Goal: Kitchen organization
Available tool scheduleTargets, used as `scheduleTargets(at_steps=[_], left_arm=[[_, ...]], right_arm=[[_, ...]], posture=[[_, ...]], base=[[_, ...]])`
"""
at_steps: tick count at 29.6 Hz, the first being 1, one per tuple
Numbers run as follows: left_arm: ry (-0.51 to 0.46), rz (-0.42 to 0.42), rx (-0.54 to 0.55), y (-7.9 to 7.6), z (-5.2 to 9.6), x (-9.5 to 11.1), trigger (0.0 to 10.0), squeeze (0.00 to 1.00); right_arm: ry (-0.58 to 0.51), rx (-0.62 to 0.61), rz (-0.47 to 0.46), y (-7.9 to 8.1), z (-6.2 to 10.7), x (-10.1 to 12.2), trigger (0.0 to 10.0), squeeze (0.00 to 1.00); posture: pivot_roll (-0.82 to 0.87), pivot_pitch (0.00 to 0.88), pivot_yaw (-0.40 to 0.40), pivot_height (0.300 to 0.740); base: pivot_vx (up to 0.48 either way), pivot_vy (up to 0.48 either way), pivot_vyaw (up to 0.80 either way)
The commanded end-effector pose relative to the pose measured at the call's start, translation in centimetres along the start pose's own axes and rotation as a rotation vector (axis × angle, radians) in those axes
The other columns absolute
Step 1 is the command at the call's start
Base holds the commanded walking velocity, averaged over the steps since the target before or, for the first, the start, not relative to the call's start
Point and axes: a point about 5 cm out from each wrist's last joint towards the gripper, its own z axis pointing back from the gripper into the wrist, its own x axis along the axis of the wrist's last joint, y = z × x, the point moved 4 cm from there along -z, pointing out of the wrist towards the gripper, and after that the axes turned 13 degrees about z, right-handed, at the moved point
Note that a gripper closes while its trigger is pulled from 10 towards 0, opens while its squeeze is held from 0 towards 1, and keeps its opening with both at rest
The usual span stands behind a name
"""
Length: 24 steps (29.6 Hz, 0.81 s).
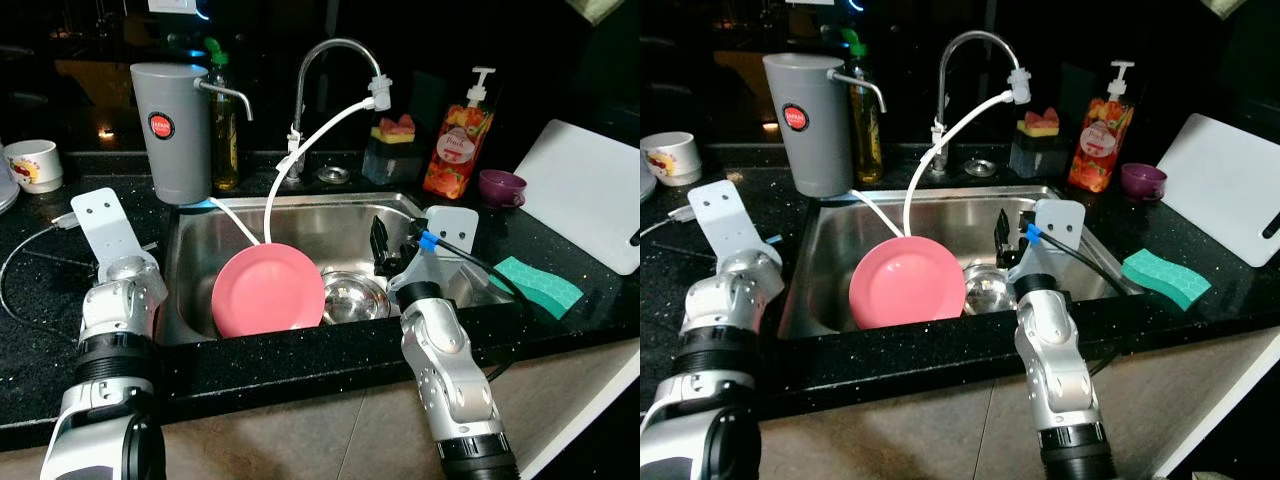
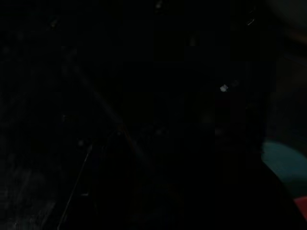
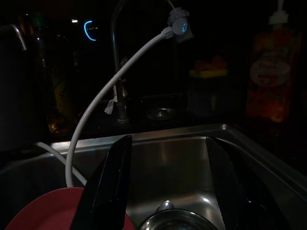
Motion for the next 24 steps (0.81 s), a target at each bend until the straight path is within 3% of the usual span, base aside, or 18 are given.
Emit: scheduleTargets(at_steps=[1, 9, 12, 13, 14, 15, 17, 18, 19, 24], left_arm=[[0.047, -0.021, 0.053, 1.0, -0.3, -1.2, 10.0, 0.00], [0.017, -0.010, 0.174, 2.9, 0.1, -1.0, 10.0, 0.00], [0.061, 0.015, 0.233, 4.3, 0.1, -1.9, 10.0, 0.00], [0.085, 0.021, 0.238, 4.6, 0.0, -2.4, 6.1, 0.00], [0.085, 0.021, 0.238, 4.6, 0.0, -2.4, 6.1, 0.00], [0.110, 0.025, 0.248, 4.9, 0.0, -3.0, 3.8, 0.00], [0.126, 0.026, 0.255, 5.2, -0.1, -3.4, 3.4, 0.00], [0.147, 0.029, 0.265, 5.5, -0.1, -3.8, 0.9, 0.00], [0.159, 0.031, 0.272, 5.7, -0.1, -4.1, 0.0, 0.00], [0.181, 0.034, 0.282, 5.9, 0.0, -4.5, 0.0, 0.00]], right_arm=[[0.006, -0.011, -0.001, -0.3, 0.1, -0.1, 10.0, 0.00], [0.010, -0.007, -0.006, -0.1, 0.2, -0.2, 10.0, 0.00], [0.013, -0.002, -0.008, 0.1, 0.2, -0.3, 10.0, 0.00], [0.014, 0.000, -0.009, 0.1, 0.2, -0.3, 10.0, 0.00], [0.014, 0.000, -0.009, 0.1, 0.2, -0.3, 10.0, 0.00], [0.014, 0.001, -0.010, 0.2, 0.2, -0.3, 10.0, 0.00], [0.015, 0.002, -0.010, 0.2, 0.1, -0.3, 10.0, 0.00], [0.015, 0.002, -0.012, 0.2, 0.1, -0.3, 10.0, 0.00], [0.015, 0.002, -0.013, 0.2, 0.1, -0.3, 10.0, 0.00], [0.017, 0.000, -0.015, 0.2, 0.2, -0.4, 10.0, 0.00]], posture=[[0.11, 0.058, -0.098, 0.740], [0.12, 0.066, -0.098, 0.740], [0.13, 0.071, -0.104, 0.740], [0.13, 0.071, -0.104, 0.740], [0.13, 0.071, -0.104, 0.740], [0.13, 0.071, -0.104, 0.740], [0.13, 0.072, -0.103, 0.740], [0.13, 0.072, -0.103, 0.740], [0.13, 0.072, -0.103, 0.740], [0.13, 0.072, -0.103, 0.740]], base=[[0.000, 0.000, 0.00], [0.000, 0.000, 0.00], [0.000, 0.000, 0.00], [0.000, 0.000, 0.00], [0.000, 0.000, 0.00], [0.000, 0.000, 0.00], [0.000, 0.000, 0.00], [0.000, 0.000, 0.00], [0.000, 0.000, 0.00], [0.000, 0.000, 0.00]])
